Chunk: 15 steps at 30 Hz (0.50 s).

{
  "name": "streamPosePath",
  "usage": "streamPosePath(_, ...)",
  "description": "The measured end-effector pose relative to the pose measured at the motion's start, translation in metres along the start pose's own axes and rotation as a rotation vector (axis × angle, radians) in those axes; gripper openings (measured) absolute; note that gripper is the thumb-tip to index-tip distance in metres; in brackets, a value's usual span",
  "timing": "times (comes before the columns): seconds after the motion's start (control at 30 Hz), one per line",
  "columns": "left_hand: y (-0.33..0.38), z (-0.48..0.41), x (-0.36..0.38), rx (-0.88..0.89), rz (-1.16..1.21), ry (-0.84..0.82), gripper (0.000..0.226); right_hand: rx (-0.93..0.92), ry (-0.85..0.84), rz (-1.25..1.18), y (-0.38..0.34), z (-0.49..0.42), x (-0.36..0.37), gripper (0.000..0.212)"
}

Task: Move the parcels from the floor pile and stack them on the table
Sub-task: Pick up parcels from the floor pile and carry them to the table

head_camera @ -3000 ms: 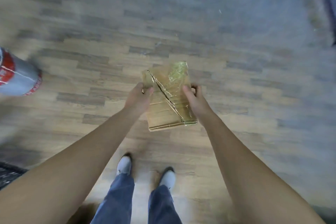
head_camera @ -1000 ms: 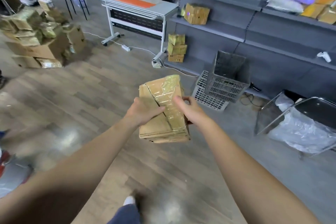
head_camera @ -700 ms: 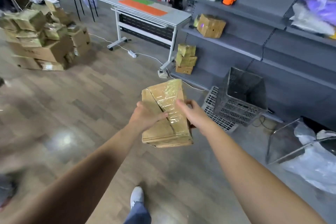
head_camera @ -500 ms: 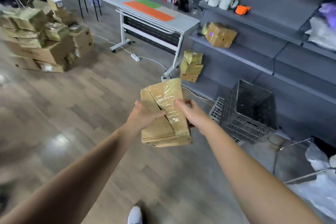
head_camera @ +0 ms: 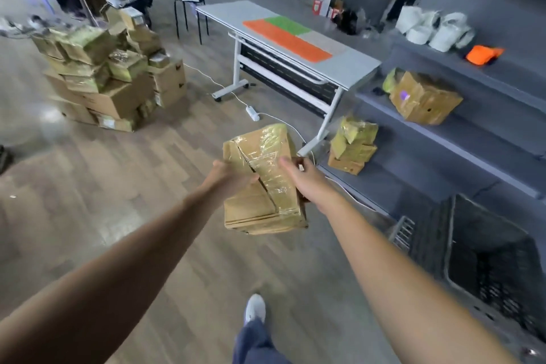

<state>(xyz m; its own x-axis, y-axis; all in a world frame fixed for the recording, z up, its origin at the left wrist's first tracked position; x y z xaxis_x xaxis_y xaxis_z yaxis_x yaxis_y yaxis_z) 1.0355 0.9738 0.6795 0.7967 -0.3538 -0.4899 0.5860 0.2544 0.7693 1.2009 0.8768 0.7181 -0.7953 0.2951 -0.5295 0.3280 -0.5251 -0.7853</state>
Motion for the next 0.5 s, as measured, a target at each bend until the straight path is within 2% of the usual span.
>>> streamPosePath(0.1, 0.036, -0.052, -0.009, -0.007, 0.03, 0.032, 0.094, -0.011, -0.047, 0.03, -0.03, -0.069, -0.005, 0.06)
streamPosePath(0.2, 0.07, -0.099, -0.026, -0.002, 0.013, 0.09, 0.083, -0.058, -0.076, 0.053, -0.068, -0.129, -0.004, 0.061)
streamPosePath(0.23, 0.077, -0.113, -0.032, -0.012, 0.019, 0.102, 0.086, -0.072, -0.09, 0.067, -0.081, -0.147, -0.002, 0.062)
streamPosePath(0.37, 0.088, -0.18, -0.053, -0.054, 0.099, 0.125, 0.122, -0.121, -0.146, 0.122, -0.12, -0.212, 0.017, 0.063)
streamPosePath(0.5, 0.094, -0.249, -0.083, -0.085, 0.183, 0.162, 0.122, -0.125, -0.193, 0.127, -0.158, -0.278, 0.048, 0.064)
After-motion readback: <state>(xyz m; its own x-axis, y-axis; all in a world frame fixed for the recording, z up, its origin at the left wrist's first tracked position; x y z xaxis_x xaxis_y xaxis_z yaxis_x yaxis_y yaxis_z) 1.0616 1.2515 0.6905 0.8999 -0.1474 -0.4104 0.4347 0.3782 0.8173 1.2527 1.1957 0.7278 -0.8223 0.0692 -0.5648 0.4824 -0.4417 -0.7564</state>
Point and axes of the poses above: each hand's wrist, its own z-axis away from the middle knuckle, its own x-axis out of the palm, y = z × x, the point moved 5 cm from there along -z, towards the middle knuckle, and after that the axes turned 5 degrees about y, right-handed, at the moved point
